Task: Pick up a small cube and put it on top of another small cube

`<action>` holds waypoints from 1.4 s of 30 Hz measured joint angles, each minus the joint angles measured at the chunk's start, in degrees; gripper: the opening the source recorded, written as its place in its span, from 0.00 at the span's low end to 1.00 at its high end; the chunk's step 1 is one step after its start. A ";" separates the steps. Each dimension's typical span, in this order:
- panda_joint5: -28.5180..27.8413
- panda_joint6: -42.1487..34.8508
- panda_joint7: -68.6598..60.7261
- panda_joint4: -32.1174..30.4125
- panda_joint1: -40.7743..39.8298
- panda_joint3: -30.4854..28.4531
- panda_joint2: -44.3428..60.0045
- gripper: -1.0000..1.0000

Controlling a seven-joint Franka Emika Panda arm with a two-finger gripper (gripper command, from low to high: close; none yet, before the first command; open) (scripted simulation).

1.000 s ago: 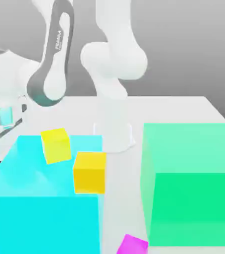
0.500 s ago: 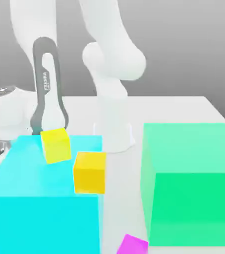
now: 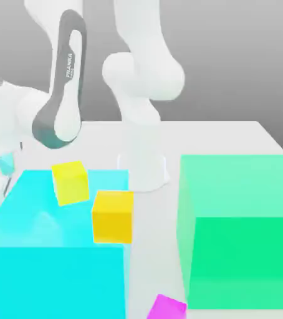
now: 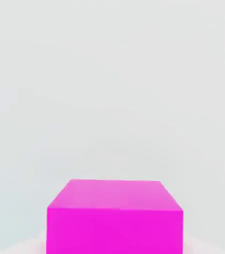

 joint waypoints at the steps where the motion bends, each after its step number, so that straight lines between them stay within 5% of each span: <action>1: -1.50 -0.89 -2.58 1.11 0.03 0.14 0.30 0.00; 14: -20.01 -18.25 -31.07 19.19 3.71 3.10 1.68 0.00; 18: -15.80 -28.01 -21.90 24.51 10.51 6.94 -2.44 0.00; 30: 2.83 -31.21 9.62 21.40 17.39 10.07 -9.63 0.00; 35: 10.61 -39.88 21.97 25.70 23.80 14.29 -14.46 0.00; 39: 11.16 -34.66 23.94 22.30 24.73 15.34 -12.60 0.00; 40: 11.11 -33.32 24.07 21.45 24.76 15.40 -12.12 1.00; 42: 11.11 -33.32 24.06 21.45 24.76 15.40 -12.12 1.00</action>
